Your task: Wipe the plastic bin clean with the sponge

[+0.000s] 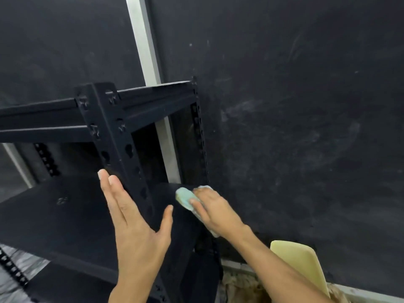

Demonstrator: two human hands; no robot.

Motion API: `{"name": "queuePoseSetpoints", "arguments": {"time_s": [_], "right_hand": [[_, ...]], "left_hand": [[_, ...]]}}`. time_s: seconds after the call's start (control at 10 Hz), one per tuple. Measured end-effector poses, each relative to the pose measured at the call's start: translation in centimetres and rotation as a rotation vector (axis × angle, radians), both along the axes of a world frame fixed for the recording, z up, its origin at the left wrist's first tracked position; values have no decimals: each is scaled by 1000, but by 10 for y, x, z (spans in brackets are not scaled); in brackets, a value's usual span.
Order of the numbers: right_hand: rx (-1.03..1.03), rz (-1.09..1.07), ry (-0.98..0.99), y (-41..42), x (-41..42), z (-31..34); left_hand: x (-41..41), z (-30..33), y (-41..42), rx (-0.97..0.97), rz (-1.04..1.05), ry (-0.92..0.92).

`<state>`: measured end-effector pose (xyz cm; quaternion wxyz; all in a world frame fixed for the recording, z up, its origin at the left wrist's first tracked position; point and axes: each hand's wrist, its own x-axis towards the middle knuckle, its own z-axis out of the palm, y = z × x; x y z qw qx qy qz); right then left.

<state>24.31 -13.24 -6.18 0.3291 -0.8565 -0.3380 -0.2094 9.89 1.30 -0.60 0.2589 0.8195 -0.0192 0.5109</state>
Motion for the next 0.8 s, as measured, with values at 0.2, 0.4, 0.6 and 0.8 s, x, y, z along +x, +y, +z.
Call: {"name": "queuePoseSetpoints", "arguments": {"time_s": [0.2,0.4,0.6,0.8], "right_hand": [[-417,57,145,73,16,-29],[-533,83,192,67,22,-48],[-443,109,213,70,41,-44],[-361,141,216,65,37,-44]], "left_hand": [[15,-11,5,51,-41,-78],[17,-16,9,124,-9,-85],[15,-14,12,147,-13,-68],[11,-10,7,179,-40,-121]]}}
